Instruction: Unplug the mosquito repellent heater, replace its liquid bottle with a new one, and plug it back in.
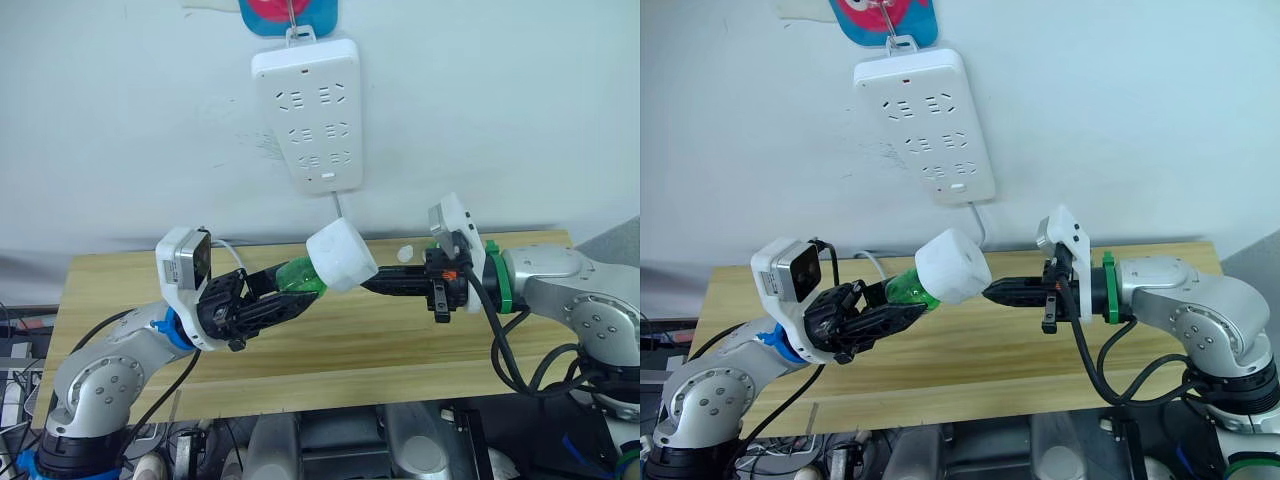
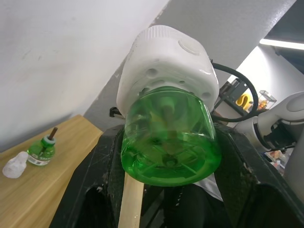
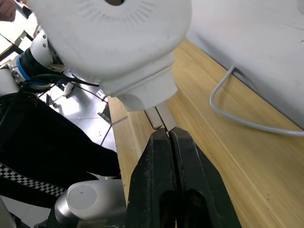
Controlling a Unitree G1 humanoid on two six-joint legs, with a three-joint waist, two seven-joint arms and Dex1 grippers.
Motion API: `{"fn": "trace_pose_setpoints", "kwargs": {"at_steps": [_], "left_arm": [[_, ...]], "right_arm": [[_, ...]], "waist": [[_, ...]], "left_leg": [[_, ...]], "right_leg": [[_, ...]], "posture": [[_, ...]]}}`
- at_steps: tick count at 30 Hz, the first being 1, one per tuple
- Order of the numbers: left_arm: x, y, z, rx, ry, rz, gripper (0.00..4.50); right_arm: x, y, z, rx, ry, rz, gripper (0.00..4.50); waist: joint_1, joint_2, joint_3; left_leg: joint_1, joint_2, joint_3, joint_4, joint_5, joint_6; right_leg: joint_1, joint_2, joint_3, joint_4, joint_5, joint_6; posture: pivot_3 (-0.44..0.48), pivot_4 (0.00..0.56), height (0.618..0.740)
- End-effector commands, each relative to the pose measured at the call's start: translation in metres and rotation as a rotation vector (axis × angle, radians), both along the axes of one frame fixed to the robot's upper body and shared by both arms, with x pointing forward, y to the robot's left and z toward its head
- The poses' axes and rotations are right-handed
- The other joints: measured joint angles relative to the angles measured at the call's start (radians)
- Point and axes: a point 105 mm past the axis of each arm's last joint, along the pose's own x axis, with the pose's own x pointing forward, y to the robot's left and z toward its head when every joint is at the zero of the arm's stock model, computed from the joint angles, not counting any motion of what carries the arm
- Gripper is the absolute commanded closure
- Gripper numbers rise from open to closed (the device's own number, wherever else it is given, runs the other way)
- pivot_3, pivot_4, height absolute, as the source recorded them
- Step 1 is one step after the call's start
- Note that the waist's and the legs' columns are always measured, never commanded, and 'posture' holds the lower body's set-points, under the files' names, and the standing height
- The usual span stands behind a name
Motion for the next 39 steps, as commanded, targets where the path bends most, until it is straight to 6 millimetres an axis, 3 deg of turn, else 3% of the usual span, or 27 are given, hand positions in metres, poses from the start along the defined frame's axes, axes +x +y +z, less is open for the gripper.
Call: {"fn": "trace_pose_setpoints", "kwargs": {"at_steps": [1, 27, 39], "left_arm": [[-0.004, -0.002, -0.001, 0.006, -0.012, -0.008, 2.24], [0.004, -0.001, -0.010, 0.027, -0.093, 0.053, 2.24], [0.007, -0.007, -0.018, 0.065, -0.139, 0.020, 2.24]], "right_arm": [[-0.015, 0.004, 0.013, 0.034, -0.047, 0.060, 4.46], [-0.026, 0.002, 0.018, 0.026, -0.026, 0.088, 4.46], [-0.034, 0.002, 0.026, -0.024, -0.109, 0.149, 4.46]], "waist": [[0.000, 0.000, 0.000], [0.000, 0.000, 0.000], [-0.001, 0.000, 0.000]], "left_leg": [[0.000, 0.000, 0.000, 0.000, 0.000, 0.000], [0.000, 0.000, 0.000, -0.001, -0.001, 0.001], [0.000, 0.000, 0.000, -0.001, -0.001, 0.001]], "right_leg": [[0.000, 0.000, 0.000, 0.000, 0.000, 0.000], [0.000, 0.000, 0.000, -0.001, 0.000, 0.000], [0.000, 0.000, 0.000, -0.002, 0.000, 0.000]], "posture": [[-0.233, 0.374, 0.740], [-0.237, 0.373, 0.740], [-0.258, 0.367, 0.740]]}}
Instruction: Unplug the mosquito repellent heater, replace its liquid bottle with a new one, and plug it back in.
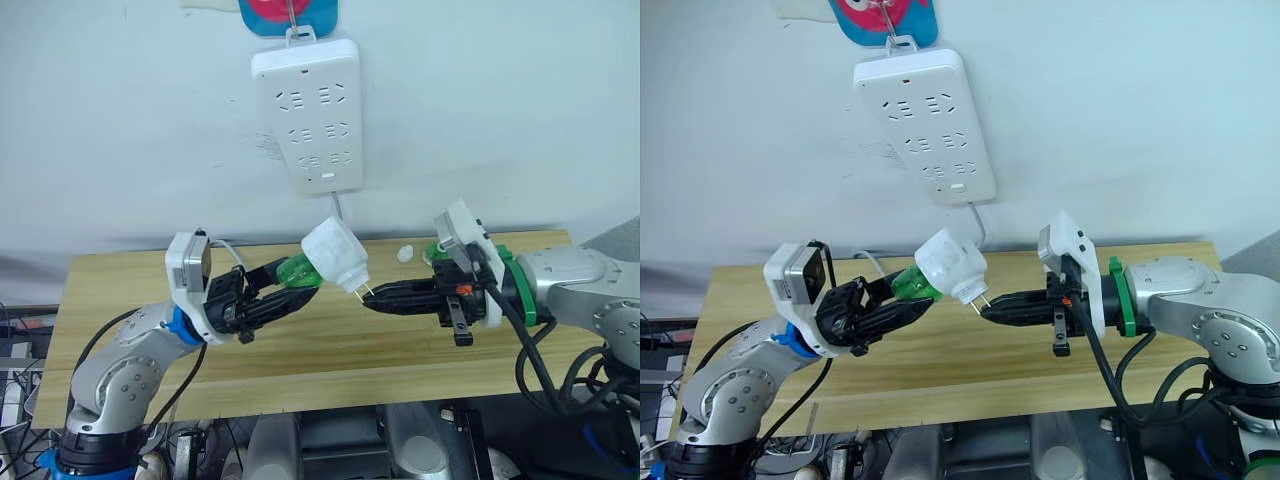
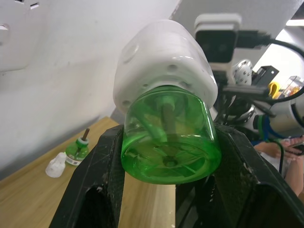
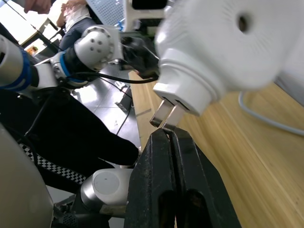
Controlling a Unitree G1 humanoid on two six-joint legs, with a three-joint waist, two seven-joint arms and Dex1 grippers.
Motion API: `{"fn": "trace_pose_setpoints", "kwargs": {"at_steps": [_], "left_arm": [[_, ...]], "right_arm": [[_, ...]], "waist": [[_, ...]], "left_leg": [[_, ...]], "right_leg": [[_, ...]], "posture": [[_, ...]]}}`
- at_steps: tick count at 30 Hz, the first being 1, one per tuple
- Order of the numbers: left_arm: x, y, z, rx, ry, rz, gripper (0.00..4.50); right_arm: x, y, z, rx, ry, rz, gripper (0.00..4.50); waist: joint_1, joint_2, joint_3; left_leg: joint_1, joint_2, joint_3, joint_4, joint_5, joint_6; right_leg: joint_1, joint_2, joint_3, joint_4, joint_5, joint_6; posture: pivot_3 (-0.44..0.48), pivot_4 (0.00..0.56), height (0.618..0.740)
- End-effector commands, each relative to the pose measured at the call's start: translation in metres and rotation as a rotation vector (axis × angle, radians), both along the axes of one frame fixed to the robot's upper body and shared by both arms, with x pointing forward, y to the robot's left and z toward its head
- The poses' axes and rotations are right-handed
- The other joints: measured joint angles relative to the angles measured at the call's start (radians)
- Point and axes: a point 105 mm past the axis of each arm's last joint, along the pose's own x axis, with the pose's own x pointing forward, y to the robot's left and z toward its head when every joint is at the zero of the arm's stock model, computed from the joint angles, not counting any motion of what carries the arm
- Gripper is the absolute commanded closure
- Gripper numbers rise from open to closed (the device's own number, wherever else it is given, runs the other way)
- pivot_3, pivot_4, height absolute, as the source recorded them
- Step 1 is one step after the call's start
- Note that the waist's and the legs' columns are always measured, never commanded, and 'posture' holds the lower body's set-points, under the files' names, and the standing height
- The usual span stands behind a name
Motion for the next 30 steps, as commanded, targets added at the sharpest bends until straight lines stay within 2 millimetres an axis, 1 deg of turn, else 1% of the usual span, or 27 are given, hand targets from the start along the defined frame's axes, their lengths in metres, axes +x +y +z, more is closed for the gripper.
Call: {"fn": "trace_pose_setpoints", "kwargs": {"at_steps": [1, 8, 14, 19, 23, 27, 30], "left_arm": [[-0.009, -0.009, -0.002, 0.016, -0.030, -0.073, 2.24], [-0.006, -0.011, -0.006, 0.035, -0.049, -0.096, 2.24], [-0.005, -0.012, -0.009, 0.045, -0.053, -0.110, 2.24], [-0.005, -0.013, -0.009, 0.043, -0.055, -0.115, 2.24], [-0.006, -0.014, -0.008, 0.035, -0.052, -0.113, 2.24], [-0.006, -0.012, -0.007, 0.030, -0.052, -0.107, 2.24], [-0.007, -0.011, -0.006, 0.029, -0.055, -0.106, 2.24]], "right_arm": [[-0.007, 0.000, 0.015, 0.011, -0.098, 0.037, 4.46], [-0.016, -0.003, 0.024, -0.024, -0.156, 0.121, 4.46], [-0.017, -0.002, 0.033, -0.022, -0.204, 0.179, 4.46], [-0.019, 0.002, 0.037, -0.011, -0.218, 0.218, 4.46], [-0.014, 0.001, 0.040, -0.004, -0.225, 0.204, 4.46], [-0.008, -0.006, 0.040, -0.023, -0.222, 0.172, 4.46], [0.001, -0.013, 0.037, -0.036, -0.216, 0.127, 4.46]], "waist": [[0.000, 0.000, 0.000], [-0.003, 0.000, 0.000], [-0.004, 0.000, 0.000], [-0.004, 0.000, 0.000], [-0.003, 0.000, 0.000], [-0.003, 0.000, 0.000], [-0.003, 0.000, 0.000]], "left_leg": [[0.000, 0.000, 0.000, 0.000, 0.000, 0.000], [0.000, 0.000, 0.000, -0.003, 0.000, 0.000], [0.000, 0.000, 0.001, -0.008, 0.001, -0.002], [0.000, 0.000, 0.002, -0.010, 0.001, -0.002], [0.000, 0.000, 0.002, -0.011, 0.001, -0.002], [0.000, 0.000, 0.002, -0.011, 0.001, -0.002], [0.000, 0.000, 0.002, -0.010, 0.001, -0.002]], "right_leg": [[0.000, 0.000, 0.000, 0.000, 0.000, 0.000], [0.000, 0.000, 0.000, -0.002, 0.000, 0.000], [-0.001, 0.000, 0.000, -0.006, 0.000, 0.000], [0.000, 0.000, -0.001, -0.009, 0.000, 0.000], [0.000, 0.000, -0.001, -0.010, 0.000, 0.000], [0.000, 0.000, -0.001, -0.010, 0.000, 0.000], [0.000, 0.000, -0.001, -0.010, 0.000, 0.000]], "posture": [[-0.260, 0.367, 0.740], [-0.272, 0.363, 0.740], [-0.266, 0.361, 0.740], [-0.263, 0.361, 0.740], [-0.264, 0.361, 0.740], [-0.259, 0.354, 0.740], [-0.255, 0.350, 0.740]]}}
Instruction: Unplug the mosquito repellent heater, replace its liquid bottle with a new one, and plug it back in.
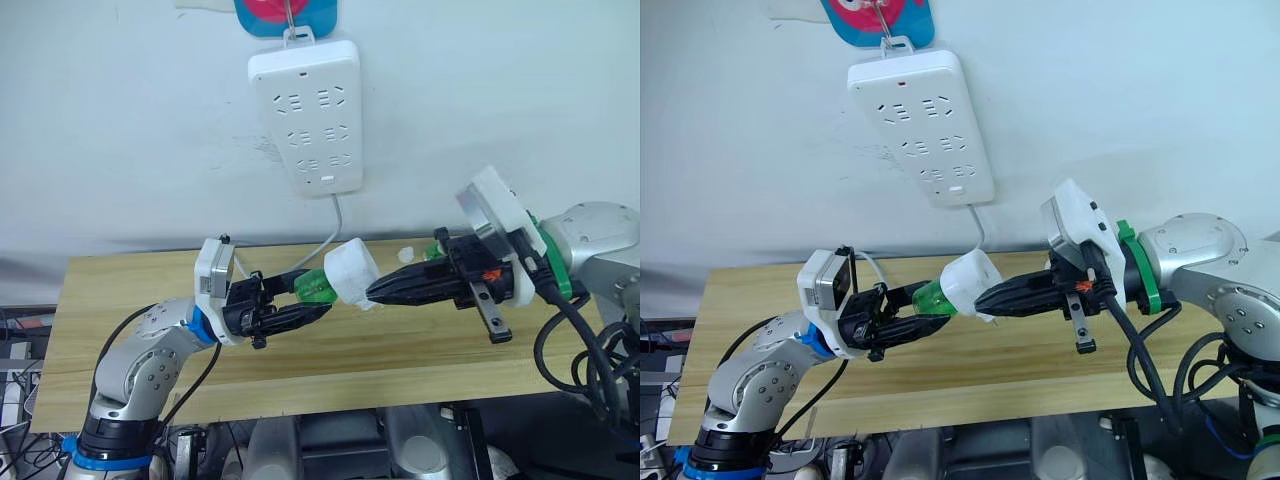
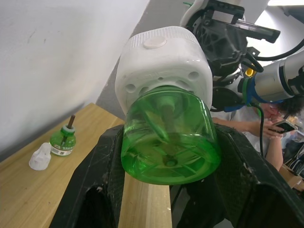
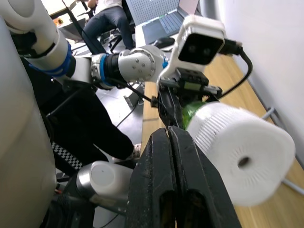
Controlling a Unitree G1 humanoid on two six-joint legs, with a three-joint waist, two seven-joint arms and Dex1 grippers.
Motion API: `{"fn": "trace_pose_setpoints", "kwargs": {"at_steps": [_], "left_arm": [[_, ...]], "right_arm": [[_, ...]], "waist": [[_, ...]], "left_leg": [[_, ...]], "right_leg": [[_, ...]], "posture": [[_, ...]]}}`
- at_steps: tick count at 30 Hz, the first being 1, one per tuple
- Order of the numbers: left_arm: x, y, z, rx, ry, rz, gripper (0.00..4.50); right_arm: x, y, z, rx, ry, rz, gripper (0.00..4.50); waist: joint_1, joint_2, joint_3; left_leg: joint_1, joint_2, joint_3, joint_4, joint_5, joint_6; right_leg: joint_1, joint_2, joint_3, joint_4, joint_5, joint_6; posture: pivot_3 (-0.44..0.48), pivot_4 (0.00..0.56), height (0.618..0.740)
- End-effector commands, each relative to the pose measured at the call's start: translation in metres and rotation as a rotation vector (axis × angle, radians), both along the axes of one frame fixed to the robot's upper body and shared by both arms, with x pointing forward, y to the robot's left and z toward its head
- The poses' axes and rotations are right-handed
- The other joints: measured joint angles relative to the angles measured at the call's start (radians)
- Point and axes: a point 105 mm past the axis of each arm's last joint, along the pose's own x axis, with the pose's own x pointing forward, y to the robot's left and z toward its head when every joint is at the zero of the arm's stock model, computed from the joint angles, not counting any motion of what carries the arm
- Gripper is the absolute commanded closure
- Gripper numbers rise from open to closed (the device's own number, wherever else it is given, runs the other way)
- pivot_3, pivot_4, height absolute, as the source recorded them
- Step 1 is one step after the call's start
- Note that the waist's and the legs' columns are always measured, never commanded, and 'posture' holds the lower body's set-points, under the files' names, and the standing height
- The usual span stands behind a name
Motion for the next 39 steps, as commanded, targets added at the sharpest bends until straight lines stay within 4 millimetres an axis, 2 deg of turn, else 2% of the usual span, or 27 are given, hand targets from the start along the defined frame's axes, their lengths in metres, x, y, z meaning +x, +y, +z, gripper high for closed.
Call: {"fn": "trace_pose_setpoints", "kwargs": {"at_steps": [1, 4, 8, 12, 16, 25, 39], "left_arm": [[-0.008, 0.000, 0.008, -0.020, -0.032, -0.021, 2.24], [-0.009, 0.002, 0.011, -0.021, -0.033, -0.022, 2.24], [-0.013, 0.004, 0.017, -0.033, -0.029, -0.024, 2.24], [-0.015, 0.002, 0.024, -0.067, -0.001, -0.039, 2.24], [-0.016, 0.000, 0.027, -0.074, 0.018, -0.055, 2.24], [-0.017, -0.003, 0.027, -0.078, 0.046, -0.083, 2.24], [-0.008, -0.007, 0.014, -0.040, 0.047, -0.083, 2.24]], "right_arm": [[0.009, -0.009, 0.003, 0.006, -0.040, -0.044, 4.46], [0.027, -0.018, 0.002, 0.021, -0.028, -0.127, 4.46], [0.041, -0.033, -0.015, -0.016, -0.010, -0.199, 4.46], [0.035, -0.031, -0.040, -0.059, 0.028, -0.166, 4.46], [0.029, -0.021, -0.047, -0.051, 0.040, -0.119, 4.46], [0.027, -0.006, -0.044, -0.033, 0.000, -0.062, 4.46], [0.006, 0.009, -0.026, -0.049, -0.113, 0.084, 4.46]], "waist": [[0.000, 0.000, 0.000], [0.000, 0.000, 0.000], [0.001, 0.000, 0.000], [0.002, 0.000, 0.000], [0.000, 0.000, 0.000], [0.001, 0.000, 0.000], [0.000, 0.000, 0.000]], "left_leg": [[0.000, 0.000, 0.000, 0.000, 0.000, 0.000], [0.000, 0.000, 0.000, 0.000, 0.000, 0.000], [0.000, 0.000, 0.000, 0.000, 0.000, 0.000], [0.000, 0.000, 0.000, 0.000, 0.000, 0.000], [0.000, 0.000, 0.001, 0.000, 0.000, 0.000], [0.001, 0.000, 0.001, 0.001, 0.000, 0.000], [0.001, 0.000, 0.001, 0.001, 0.000, 0.000]], "right_leg": [[0.000, 0.000, 0.000, 0.000, 0.000, 0.000], [0.000, 0.000, 0.000, 0.000, 0.000, 0.000], [0.000, 0.000, 0.000, 0.000, 0.000, 0.000], [0.000, 0.000, 0.000, 0.000, 0.000, 0.000], [0.000, 0.000, 0.000, 0.002, 0.000, 0.000], [0.000, 0.000, 0.000, 0.004, 0.000, 0.000], [0.000, 0.000, 0.000, 0.004, 0.000, 0.000]], "posture": [[-0.255, 0.350, 0.740], [-0.247, 0.347, 0.740], [-0.233, 0.345, 0.740], [-0.224, 0.345, 0.740], [-0.225, 0.347, 0.740], [-0.238, 0.348, 0.740], [-0.254, 0.352, 0.740]]}}
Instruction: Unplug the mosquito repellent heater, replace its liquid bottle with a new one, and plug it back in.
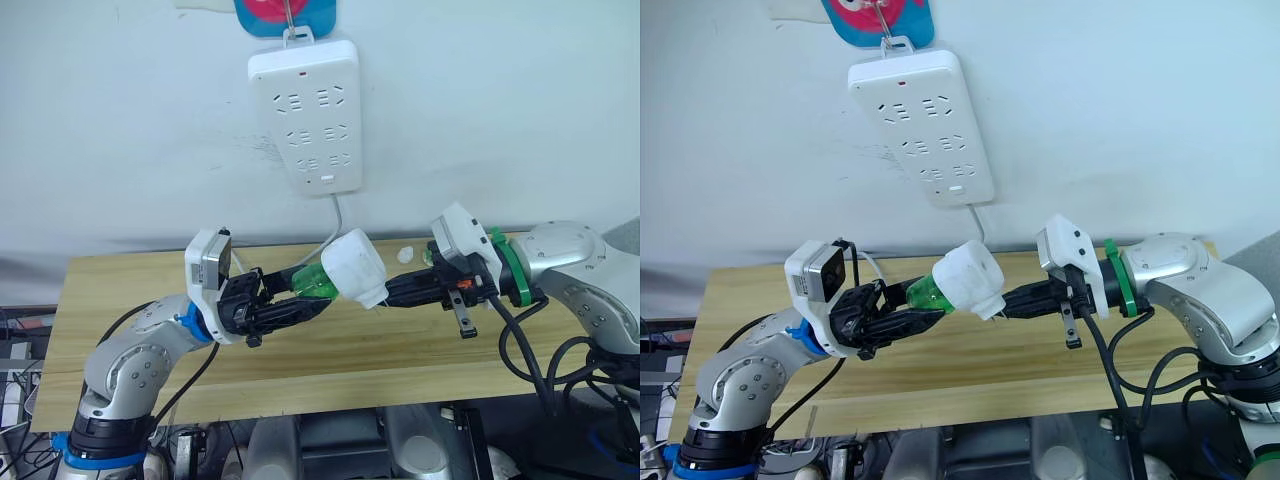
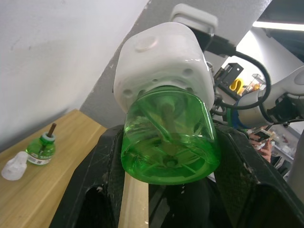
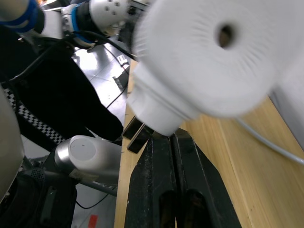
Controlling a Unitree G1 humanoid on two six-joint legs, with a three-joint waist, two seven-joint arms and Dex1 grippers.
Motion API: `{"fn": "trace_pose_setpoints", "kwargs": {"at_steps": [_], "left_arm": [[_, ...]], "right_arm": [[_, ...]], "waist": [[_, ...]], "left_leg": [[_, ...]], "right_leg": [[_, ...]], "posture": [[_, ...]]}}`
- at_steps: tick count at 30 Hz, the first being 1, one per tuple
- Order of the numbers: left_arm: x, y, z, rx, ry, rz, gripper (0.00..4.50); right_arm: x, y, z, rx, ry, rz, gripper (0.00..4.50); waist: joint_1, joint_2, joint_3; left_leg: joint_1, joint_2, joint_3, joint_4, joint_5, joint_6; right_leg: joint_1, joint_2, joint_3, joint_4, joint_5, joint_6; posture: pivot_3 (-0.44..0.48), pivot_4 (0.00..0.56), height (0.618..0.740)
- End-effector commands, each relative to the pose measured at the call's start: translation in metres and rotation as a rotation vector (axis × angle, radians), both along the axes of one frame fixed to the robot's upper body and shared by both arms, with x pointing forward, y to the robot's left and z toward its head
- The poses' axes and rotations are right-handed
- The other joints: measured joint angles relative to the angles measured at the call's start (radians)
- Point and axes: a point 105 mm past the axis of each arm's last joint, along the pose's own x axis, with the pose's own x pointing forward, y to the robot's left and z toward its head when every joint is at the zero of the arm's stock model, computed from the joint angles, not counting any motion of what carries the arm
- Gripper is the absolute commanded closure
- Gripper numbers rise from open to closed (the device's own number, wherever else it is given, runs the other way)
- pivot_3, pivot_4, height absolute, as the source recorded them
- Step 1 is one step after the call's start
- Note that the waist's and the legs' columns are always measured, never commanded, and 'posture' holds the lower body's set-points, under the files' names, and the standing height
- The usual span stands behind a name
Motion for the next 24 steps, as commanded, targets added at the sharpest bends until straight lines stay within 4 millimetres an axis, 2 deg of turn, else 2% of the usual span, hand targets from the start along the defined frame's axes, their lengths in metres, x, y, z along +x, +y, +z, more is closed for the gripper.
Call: {"fn": "trace_pose_setpoints", "kwargs": {"at_steps": [1, 10, 24], "left_arm": [[-0.004, -0.007, -0.003, 0.010, -0.018, -0.037, 2.24], [-0.001, -0.014, -0.008, 0.029, -0.028, -0.072, 2.24], [-0.008, -0.019, -0.011, 0.037, -0.018, -0.106, 2.24]], "right_arm": [[-0.013, 0.006, 0.012, 0.007, -0.066, 0.073, 4.46], [-0.024, 0.013, 0.022, 0.007, -0.111, 0.141, 4.46], [-0.020, 0.023, 0.037, 0.047, -0.166, 0.167, 4.46]], "waist": [[0.000, 0.000, 0.000], [-0.001, 0.000, 0.000], [-0.002, 0.000, 0.000]], "left_leg": [[0.000, 0.000, 0.000, 0.000, 0.000, 0.000], [0.000, 0.000, 0.000, 0.000, 0.000, 0.000], [0.000, 0.000, 0.000, 0.000, 0.000, 0.000]], "right_leg": [[0.000, 0.000, 0.000, 0.000, 0.000, 0.000], [0.000, 0.000, 0.000, 0.001, 0.000, 0.000], [0.000, 0.000, 0.000, 0.002, 0.000, 0.000]], "posture": [[-0.254, 0.352, 0.740], [-0.266, 0.356, 0.740], [-0.263, 0.353, 0.740]]}}
